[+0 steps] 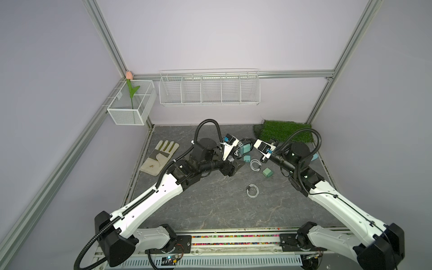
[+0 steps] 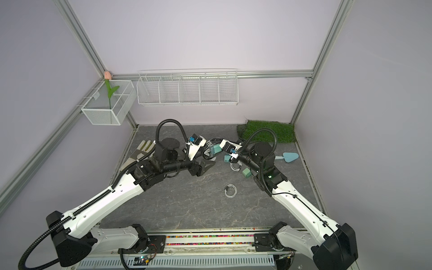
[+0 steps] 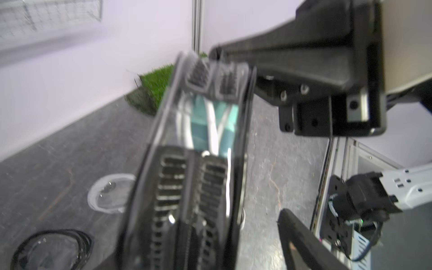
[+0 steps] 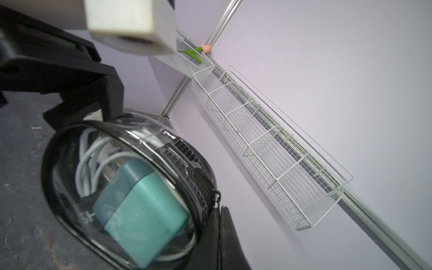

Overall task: Pack away charging kits
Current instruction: Adjust the storage bag.

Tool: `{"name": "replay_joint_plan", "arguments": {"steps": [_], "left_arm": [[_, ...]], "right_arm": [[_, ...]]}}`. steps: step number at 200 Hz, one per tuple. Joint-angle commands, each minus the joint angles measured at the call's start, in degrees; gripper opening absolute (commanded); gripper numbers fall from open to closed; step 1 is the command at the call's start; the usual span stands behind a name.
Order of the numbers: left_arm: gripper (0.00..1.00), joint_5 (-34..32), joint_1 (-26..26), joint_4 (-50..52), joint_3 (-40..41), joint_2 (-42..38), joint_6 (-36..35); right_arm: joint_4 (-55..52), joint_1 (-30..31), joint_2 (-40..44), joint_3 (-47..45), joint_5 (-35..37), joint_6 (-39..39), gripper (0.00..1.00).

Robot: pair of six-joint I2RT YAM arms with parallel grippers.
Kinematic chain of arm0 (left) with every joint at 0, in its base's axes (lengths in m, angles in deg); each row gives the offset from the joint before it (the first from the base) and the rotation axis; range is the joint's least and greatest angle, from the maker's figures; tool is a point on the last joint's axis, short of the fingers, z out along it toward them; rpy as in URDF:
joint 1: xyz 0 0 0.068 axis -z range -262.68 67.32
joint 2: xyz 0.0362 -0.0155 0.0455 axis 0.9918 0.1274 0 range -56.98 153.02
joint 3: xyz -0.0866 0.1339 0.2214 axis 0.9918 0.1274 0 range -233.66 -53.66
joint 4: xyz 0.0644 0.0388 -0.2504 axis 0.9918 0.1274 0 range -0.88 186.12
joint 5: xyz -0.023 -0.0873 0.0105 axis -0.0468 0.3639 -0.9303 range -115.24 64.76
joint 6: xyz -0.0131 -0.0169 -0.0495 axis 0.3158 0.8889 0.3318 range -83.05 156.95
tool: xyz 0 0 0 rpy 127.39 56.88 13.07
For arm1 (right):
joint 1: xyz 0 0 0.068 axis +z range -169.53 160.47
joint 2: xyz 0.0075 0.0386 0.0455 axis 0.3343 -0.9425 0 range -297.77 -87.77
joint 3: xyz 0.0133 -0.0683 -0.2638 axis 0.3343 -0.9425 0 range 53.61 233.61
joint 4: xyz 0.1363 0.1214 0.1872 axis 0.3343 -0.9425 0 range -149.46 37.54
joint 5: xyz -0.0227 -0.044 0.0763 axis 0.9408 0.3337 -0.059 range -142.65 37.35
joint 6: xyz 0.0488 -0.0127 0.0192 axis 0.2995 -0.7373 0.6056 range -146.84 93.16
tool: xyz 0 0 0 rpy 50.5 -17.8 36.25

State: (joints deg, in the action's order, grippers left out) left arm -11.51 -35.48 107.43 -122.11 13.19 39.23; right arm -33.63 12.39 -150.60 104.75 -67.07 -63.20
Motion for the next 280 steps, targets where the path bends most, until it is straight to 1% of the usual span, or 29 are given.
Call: {"name": "replay_joint_plan", "arguments": {"steps": [1,16,22,32,46,49,64,80,101,118,132,143,160,173,193,207,211,216,222,226,244,259,272,280], "left_arm": [[0.78,-1.51,-1.03,-12.75,1.69,-2.30,4.21],[0.76,-0.43,-1.17,-16.08,1.91,-2.31,5.36],[0.73,0.34,-1.25,-17.04,1.83,-2.07,5.68],[0.66,1.32,-1.28,-17.74,1.27,-1.29,6.09],[0.63,2.24,-1.23,-16.99,-0.02,-0.04,6.38],[0.64,2.41,-1.26,-16.82,-0.22,0.18,6.40],[0.73,2.51,-1.24,-16.05,-0.49,0.58,6.38],[0.81,2.28,-1.23,-17.16,1.22,-0.63,6.27],[0.85,2.06,-1.71,-20.08,4.39,-2.91,6.36],[0.85,2.79,-2.95,-21.01,4.99,-2.99,7.48],[0.83,4.12,-3.56,-21.79,4.66,-2.22,8.19],[0.78,5.07,-3.63,-22.70,4.24,-1.44,8.44],[0.74,6.35,-3.61,-23.30,2.79,-0.01,9.00],[0.69,6.52,-3.65,-24.09,2.20,0.69,9.42],[0.66,7.72,-3.62,-25.73,1.82,1.16,10.13],[0.61,8.81,-3.61,-27.06,1.74,1.45,10.52],[0.57,8.87,-3.65,-27.17,1.61,1.60,10.72],[0.50,9.09,-3.61,-27.18,1.37,1.78,10.69],[0.36,9.40,-3.61,-27.04,1.02,2.09,10.80],[0.29,9.46,-3.66,-26.79,0.75,2.25,10.76],[0.08,9.96,-3.65,-26.05,0.07,2.54,10.98],[0.00,10.27,-3.66,-25.60,0.38,2.05,10.92],[0.00,10.49,-3.66,-23.20,0.20,1.57,10.15],[0.00,10.32,-3.63,-21.03,0.00,1.29,9.73]], "right_arm": [[2.88,1.10,1.39,-0.34,-1.56,2.83,0.06],[2.89,1.61,1.33,-0.01,-1.13,3.84,0.06],[2.72,1.73,1.11,0.30,-1.04,4.24,0.06],[2.53,2.07,0.67,0.83,-0.32,4.90,0.06],[2.10,2.22,0.02,1.79,0.34,5.96,0.06],[2.09,2.32,-0.01,1.93,0.44,6.19,0.06],[1.83,2.31,-0.49,2.72,0.75,6.98,0.06],[1.91,2.33,-0.78,3.39,3.33,7.73,0.06],[2.41,2.09,-1.21,4.55,7.29,9.89,0.06],[2.16,1.99,-1.33,5.40,6.96,12.08,0.06],[1.08,2.22,-1.50,6.22,4.66,13.22,0.06],[1.02,2.80,-1.53,6.52,3.66,14.16,0.06],[2.06,3.45,-1.60,6.92,3.92,16.47,0.06],[1.71,3.79,-1.68,7.60,4.16,17.40,0.06],[1.54,4.68,-1.67,7.80,4.50,17.36,0.06],[1.81,4.98,-1.75,7.75,4.57,17.66,0.06],[1.91,5.18,-1.77,7.77,4.61,17.64,0.06],[1.91,5.28,-1.90,7.82,4.70,17.66,0.06],[1.91,5.49,-2.02,7.89,4.82,17.57,0.06],[1.91,5.60,-2.15,7.97,4.90,17.54,0.06],[1.48,5.71,-2.79,8.03,5.39,16.35,0.06],[0.70,5.70,-3.37,7.65,6.38,13.21,0.06],[1.60,5.32,-4.31,7.06,8.33,9.26,0.06],[1.82,4.40,-4.97,7.12,8.36,7.12,0.06]]}}
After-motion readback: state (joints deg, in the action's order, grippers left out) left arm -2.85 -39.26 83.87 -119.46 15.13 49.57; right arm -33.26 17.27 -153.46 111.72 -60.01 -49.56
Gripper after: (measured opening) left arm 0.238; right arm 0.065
